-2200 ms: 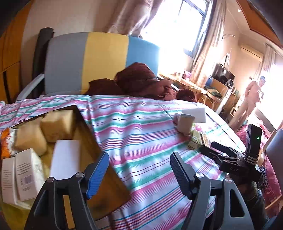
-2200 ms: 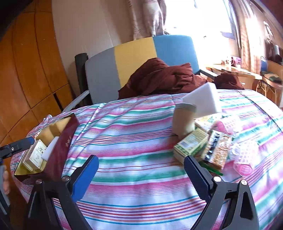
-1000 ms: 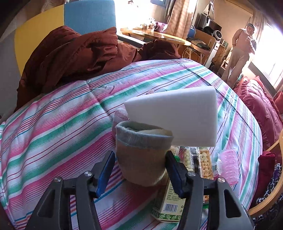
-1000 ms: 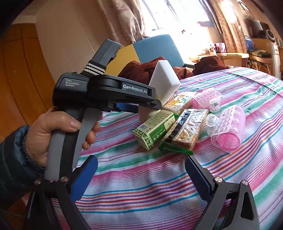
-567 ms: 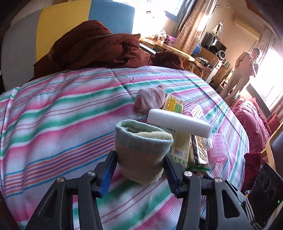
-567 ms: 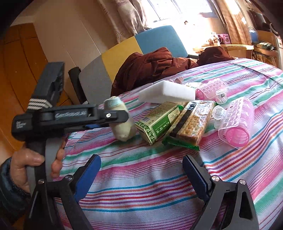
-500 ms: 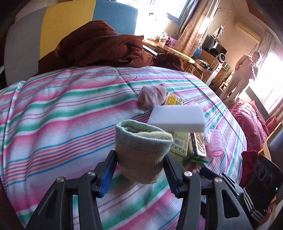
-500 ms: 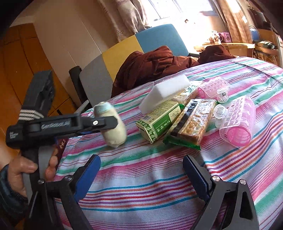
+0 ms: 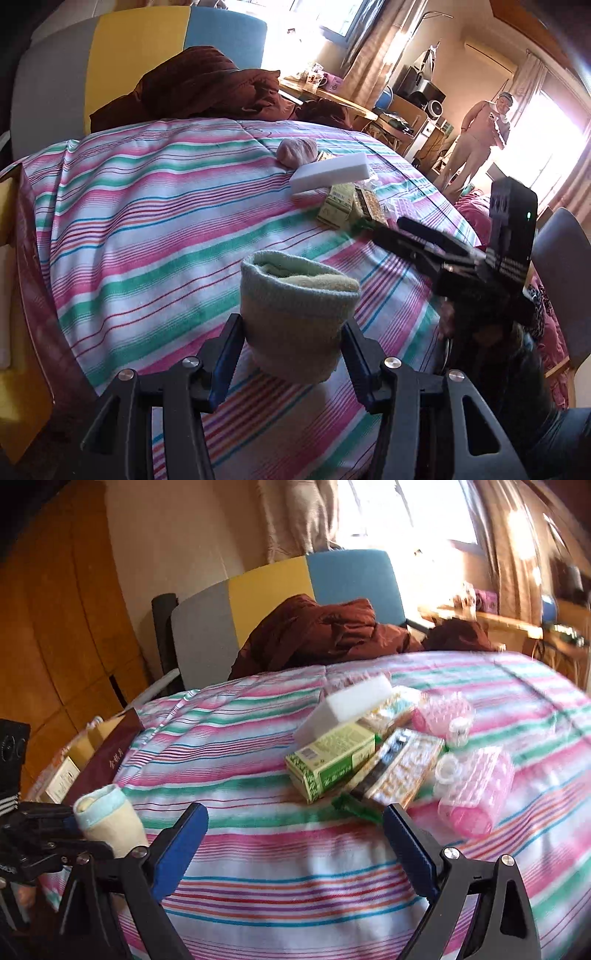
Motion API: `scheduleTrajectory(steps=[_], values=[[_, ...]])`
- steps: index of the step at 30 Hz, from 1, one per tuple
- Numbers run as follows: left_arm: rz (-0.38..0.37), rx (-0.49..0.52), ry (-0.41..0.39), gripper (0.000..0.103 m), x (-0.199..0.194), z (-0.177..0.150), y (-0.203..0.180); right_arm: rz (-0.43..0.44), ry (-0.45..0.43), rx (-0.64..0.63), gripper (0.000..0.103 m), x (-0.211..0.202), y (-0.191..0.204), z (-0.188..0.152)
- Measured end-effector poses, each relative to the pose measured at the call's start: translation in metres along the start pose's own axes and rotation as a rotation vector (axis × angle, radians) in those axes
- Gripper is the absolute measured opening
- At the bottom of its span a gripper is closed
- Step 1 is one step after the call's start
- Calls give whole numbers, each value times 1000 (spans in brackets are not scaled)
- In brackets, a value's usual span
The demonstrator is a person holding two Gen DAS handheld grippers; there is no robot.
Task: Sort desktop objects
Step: 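Grasp the beige sock with the left tool while the right tool grasps the white melamine sponge, then carry the sock and sponge into the gold tray and open both tools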
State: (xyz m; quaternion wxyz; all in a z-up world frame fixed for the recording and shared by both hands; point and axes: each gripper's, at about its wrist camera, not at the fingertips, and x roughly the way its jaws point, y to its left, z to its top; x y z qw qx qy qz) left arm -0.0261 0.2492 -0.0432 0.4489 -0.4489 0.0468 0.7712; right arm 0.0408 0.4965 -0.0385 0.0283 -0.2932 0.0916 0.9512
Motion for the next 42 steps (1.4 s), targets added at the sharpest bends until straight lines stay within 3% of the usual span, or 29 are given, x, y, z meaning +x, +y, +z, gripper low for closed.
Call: scheduleTrajectory(steps=[4,11,19,21,23,24,30,35,42], values=[[-23,-15,-19,54,-4,-7,7,-46,30,-149,98,6,-8,38],[-23,8,-30,54,-3,-7,4,10,252,-336,101,49,-17,95],[-55,-27,-25,54,-2,-7,11,15,446,-491,100,99,-4,100],[-56,-26,-23,54,-1,-7,11,1,464,-498,96,105,-5,97],[-59,-26,-20,54,1,-8,10,-14,477,-495,81,109,-6,95],[-59,-27,-20,54,1,-8,10,-22,476,-485,67,108,-8,94],[-58,-35,-27,54,1,-9,9,-25,418,-439,66,86,-3,83],[-45,-31,-46,54,-3,-12,5,-42,311,-370,65,54,15,76],[-49,-18,-109,54,-32,-17,-3,40,179,-247,65,24,56,65]])
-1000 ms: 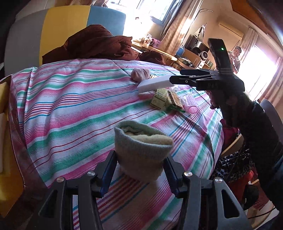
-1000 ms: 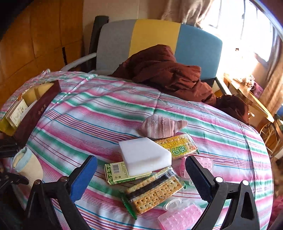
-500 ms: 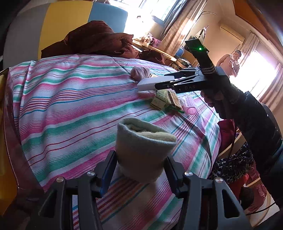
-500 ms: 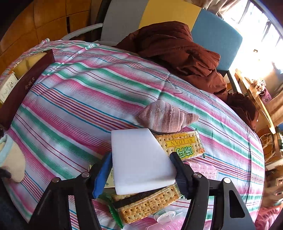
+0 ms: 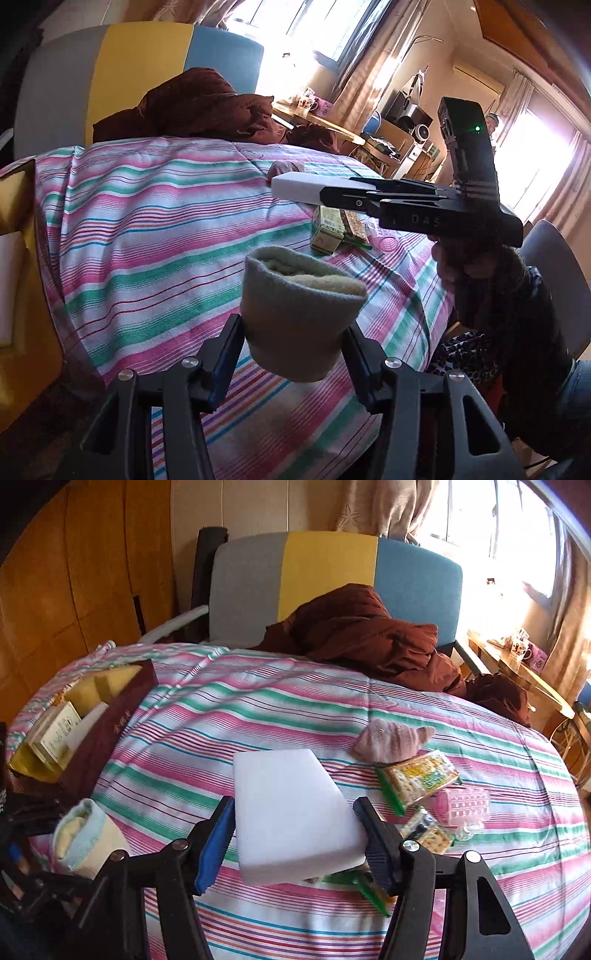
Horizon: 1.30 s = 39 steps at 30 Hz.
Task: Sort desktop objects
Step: 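Carry the sock and sponge into the gold tray and open both tools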
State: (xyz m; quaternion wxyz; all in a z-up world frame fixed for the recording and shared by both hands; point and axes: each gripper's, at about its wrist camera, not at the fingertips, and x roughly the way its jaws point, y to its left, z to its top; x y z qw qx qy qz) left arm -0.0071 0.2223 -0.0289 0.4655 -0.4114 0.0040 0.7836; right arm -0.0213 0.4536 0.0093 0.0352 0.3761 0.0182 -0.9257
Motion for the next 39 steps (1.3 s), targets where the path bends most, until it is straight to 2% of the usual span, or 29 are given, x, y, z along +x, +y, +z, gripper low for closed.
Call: scheduleTrajectory(steps=[7,16,21,27,35,39], values=[[26,-42,-88,54,-57,-14,10,104,-71,42,65,5,58,18],[174,-198,-250,54,-150,-44,69,201,-107,12,65,11,161,56],[250,-276,-295,54,-178,-61,104,171,-69,-39,65,26,220,66],[252,-308,-331,54,-194,-74,125,108,-2,-97,65,57,271,73],[231,-354,-350,54,-203,-91,143,41,74,-91,66,102,296,84],[233,-368,-356,54,-207,-96,149,73,131,-44,68,119,299,79]])
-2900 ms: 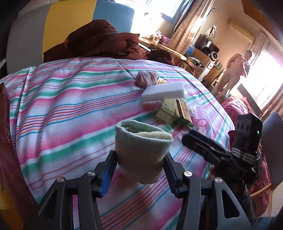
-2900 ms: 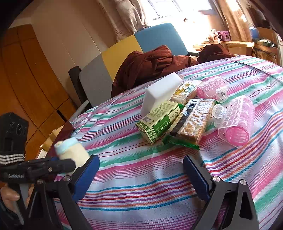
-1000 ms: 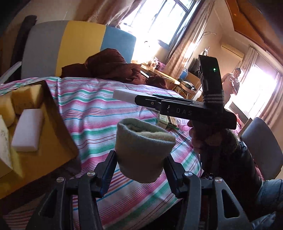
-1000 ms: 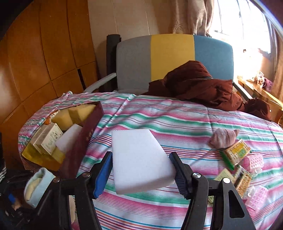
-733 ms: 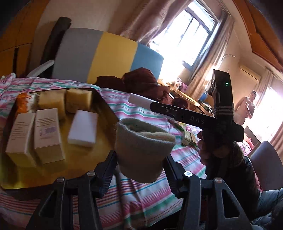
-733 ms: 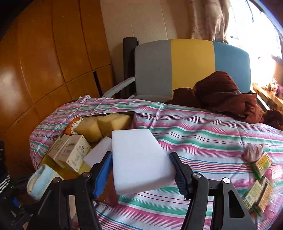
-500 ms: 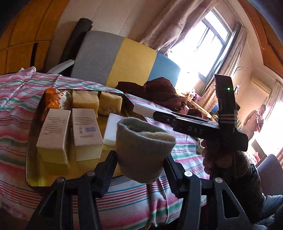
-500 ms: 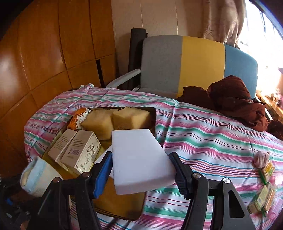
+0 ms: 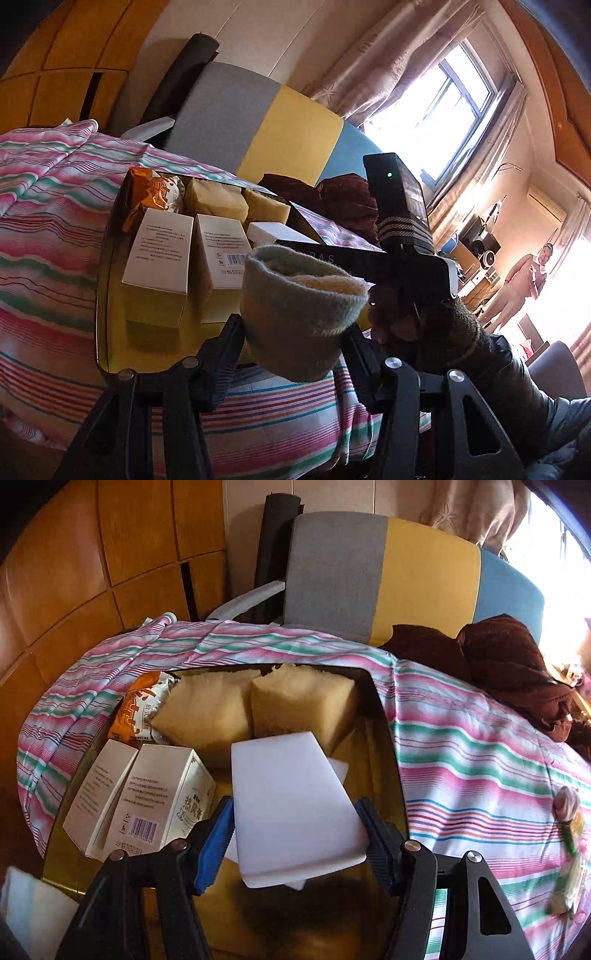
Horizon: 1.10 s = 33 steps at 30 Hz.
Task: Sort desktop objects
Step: 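Carry the sock and sponge into the gold tray and open both tools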
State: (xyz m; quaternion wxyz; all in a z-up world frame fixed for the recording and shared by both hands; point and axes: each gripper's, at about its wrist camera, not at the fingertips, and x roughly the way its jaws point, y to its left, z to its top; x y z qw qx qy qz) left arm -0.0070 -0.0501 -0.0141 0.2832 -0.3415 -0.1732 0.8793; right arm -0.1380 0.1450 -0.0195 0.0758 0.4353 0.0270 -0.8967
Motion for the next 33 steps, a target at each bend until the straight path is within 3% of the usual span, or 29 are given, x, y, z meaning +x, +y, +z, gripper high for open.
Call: scheduleTrajectory(steps=[4,7,10,24,33], values=[[7,-5,-6,54,-4,0,2,102,32,55,70,10,-3,-7],[8,11,-2,54,-3,0,-3,162,5,63,77,8,-4,-8],[0,40,10,54,1,2,-11,191,-22,80,77,1,-8,-10],[-55,172,155,54,71,16,-63,188,-201,216,80,-59,-72,-23],[-29,213,223,54,118,23,-84,179,-240,274,80,-68,-99,-31]])
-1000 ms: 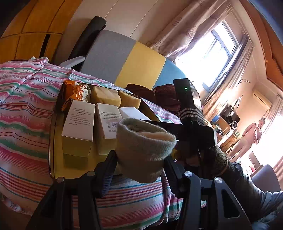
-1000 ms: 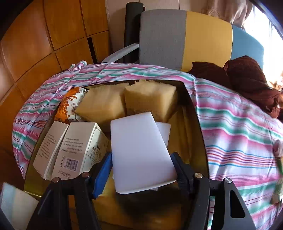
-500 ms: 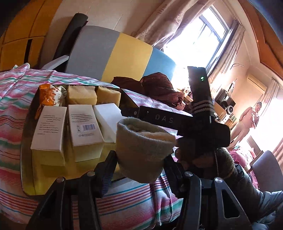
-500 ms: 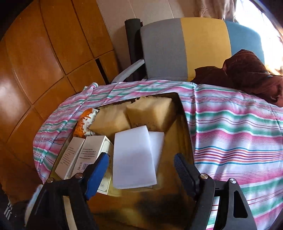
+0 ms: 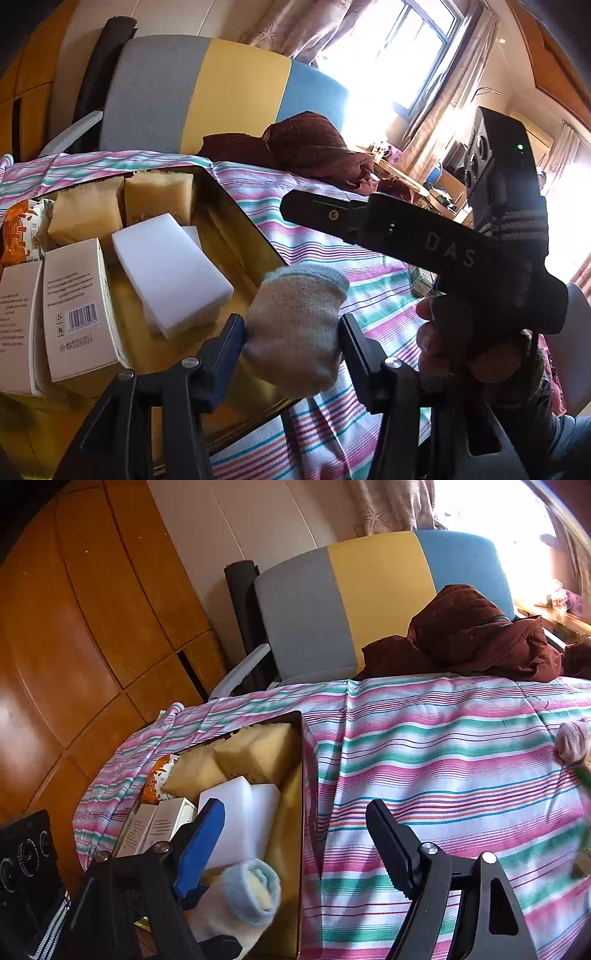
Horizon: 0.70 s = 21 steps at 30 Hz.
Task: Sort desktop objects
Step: 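Carry the sock and sponge into the gold tray and open both tools, then move both open tools back to the pile of items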
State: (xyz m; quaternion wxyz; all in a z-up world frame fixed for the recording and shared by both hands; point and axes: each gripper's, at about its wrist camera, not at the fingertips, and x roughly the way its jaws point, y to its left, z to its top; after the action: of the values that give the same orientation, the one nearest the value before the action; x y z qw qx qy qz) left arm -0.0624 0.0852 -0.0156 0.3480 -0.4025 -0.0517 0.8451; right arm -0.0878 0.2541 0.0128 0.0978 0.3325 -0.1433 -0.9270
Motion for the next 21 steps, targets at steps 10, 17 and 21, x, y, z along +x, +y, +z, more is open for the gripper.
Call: scheduleTrajectory(steps=[10,17,21], values=[[101,1,-13,52,6,-9,-1,9,-26,-33,80,-8,0,-2],[-36,-89,-85,61,-12,-9,1,-19,-47,-10,82,-19,-21,-12],[-79,-151,-81,67,-11,-7,7,-56,-64,27,86,-30,-48,-20]])
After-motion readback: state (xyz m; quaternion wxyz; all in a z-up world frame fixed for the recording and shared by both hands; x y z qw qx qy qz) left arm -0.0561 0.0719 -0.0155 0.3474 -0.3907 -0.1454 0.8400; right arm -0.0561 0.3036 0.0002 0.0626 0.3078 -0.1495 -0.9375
